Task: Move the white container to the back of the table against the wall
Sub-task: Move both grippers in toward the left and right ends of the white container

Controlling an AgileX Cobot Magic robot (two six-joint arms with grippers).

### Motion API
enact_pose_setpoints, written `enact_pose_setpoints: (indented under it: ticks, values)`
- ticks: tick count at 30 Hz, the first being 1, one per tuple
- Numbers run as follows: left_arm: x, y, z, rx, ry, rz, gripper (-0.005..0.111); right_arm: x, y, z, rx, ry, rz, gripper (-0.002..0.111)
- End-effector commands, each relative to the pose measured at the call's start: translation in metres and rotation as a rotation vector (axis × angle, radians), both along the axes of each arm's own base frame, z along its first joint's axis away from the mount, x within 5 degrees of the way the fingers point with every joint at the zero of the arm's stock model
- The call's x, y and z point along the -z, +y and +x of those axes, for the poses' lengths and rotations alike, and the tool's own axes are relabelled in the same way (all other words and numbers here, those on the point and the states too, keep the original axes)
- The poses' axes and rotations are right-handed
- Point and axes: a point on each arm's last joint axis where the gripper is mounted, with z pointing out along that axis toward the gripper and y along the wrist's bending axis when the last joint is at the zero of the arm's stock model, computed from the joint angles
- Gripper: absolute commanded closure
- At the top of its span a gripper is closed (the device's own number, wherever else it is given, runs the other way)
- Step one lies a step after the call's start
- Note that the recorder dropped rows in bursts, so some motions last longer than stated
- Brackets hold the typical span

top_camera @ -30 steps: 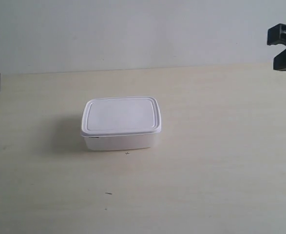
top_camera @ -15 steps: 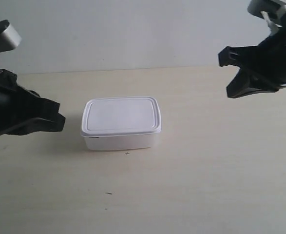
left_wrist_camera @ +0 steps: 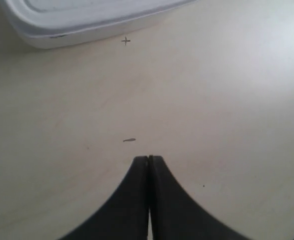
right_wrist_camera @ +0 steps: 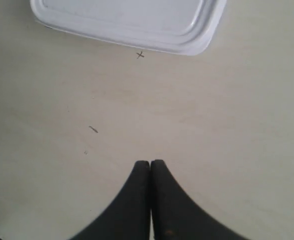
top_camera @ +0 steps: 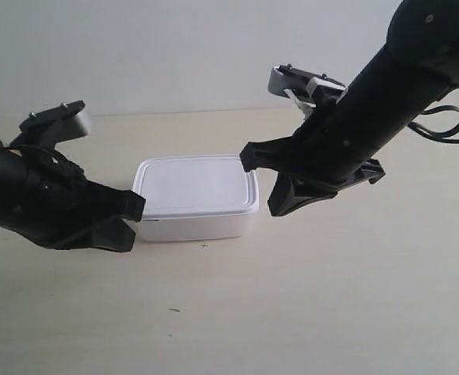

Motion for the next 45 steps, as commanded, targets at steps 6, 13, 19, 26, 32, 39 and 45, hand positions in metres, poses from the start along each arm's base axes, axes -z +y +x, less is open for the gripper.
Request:
enact_pose_setpoints:
  ticks: [6, 13, 19, 26, 32, 39, 45]
  values:
    - [0.048, -0.006, 0.026, -0.095, 0.068, 0.021, 0.107, 0.044, 0.009, 0.025, 0.043, 0.003, -0.027, 0.108]
    - [0.07, -0.005, 0.037, -0.148, 0.062, 0.047, 0.107, 0.066, 0.011, 0.032, 0.038, -0.002, -0.049, 0.108]
    - [0.077, -0.005, 0.049, -0.187, 0.017, 0.062, 0.107, 0.075, 0.016, 0.041, 0.045, -0.035, -0.021, 0.108]
    - [0.081, -0.013, 0.073, -0.188, -0.001, 0.055, 0.107, 0.077, 0.022, 0.049, 0.047, -0.042, 0.005, 0.108]
    - [0.083, -0.017, 0.081, -0.177, 0.009, 0.049, 0.107, 0.08, 0.025, 0.054, 0.04, -0.043, 0.014, 0.108]
    - [0.085, -0.017, 0.082, -0.156, 0.0, 0.063, 0.107, 0.086, 0.038, 0.052, 0.018, -0.045, 0.015, 0.108]
    - [0.086, -0.017, 0.084, -0.164, -0.023, 0.07, 0.107, 0.092, 0.042, 0.054, 0.034, -0.068, 0.014, 0.108]
